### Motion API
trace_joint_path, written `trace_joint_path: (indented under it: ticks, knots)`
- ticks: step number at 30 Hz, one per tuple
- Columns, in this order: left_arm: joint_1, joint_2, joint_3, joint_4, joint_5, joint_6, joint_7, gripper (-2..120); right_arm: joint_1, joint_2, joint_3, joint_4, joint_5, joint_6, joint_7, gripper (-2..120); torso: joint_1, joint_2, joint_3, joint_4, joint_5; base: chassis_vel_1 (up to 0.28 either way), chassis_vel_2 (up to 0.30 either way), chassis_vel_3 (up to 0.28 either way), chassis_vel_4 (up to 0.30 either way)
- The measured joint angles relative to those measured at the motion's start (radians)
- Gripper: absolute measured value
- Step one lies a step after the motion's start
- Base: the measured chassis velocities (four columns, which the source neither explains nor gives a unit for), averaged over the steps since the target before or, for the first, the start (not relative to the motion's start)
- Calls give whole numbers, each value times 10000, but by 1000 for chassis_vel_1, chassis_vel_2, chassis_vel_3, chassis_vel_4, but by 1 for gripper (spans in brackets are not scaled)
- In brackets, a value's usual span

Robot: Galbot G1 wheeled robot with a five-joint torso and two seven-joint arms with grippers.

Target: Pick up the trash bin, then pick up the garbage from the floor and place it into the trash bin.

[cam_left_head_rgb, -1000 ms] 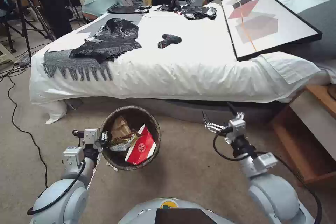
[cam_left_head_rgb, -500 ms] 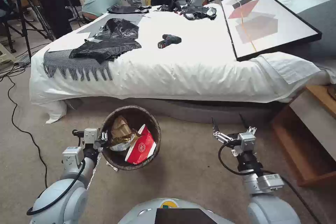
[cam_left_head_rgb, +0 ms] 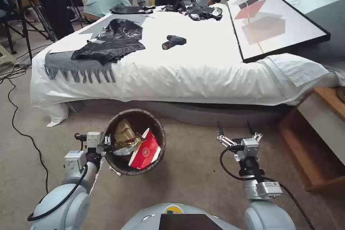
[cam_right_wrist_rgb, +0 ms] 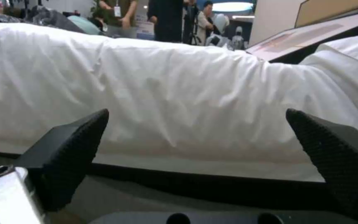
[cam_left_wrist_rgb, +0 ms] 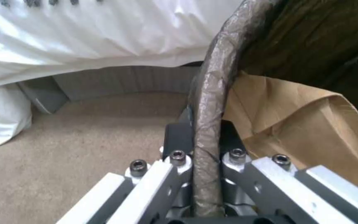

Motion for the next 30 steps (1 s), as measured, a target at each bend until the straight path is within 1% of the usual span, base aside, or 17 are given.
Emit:
trace_joint_path:
  ticks: [7, 17, 30]
  knots:
    - [-1, -19, -7, -7, 6, 15, 1, 0, 78, -149, 26, -12, 99, -90, 32, 100, 0, 0, 0, -1, 0, 0, 0, 0, 0]
    - [21, -51, -7, -23, 29, 21, -14, 0, 117, -241, 23, -16, 221, -171, 53, 100, 0, 0, 0, 0, 1, 66, 66, 48, 56]
    - [50, -64, 14, -48, 36, 24, -23, 0, 197, -437, 22, -3, 399, -289, 79, 100, 0, 0, 0, 1, 1, 76, 80, 89, 84]
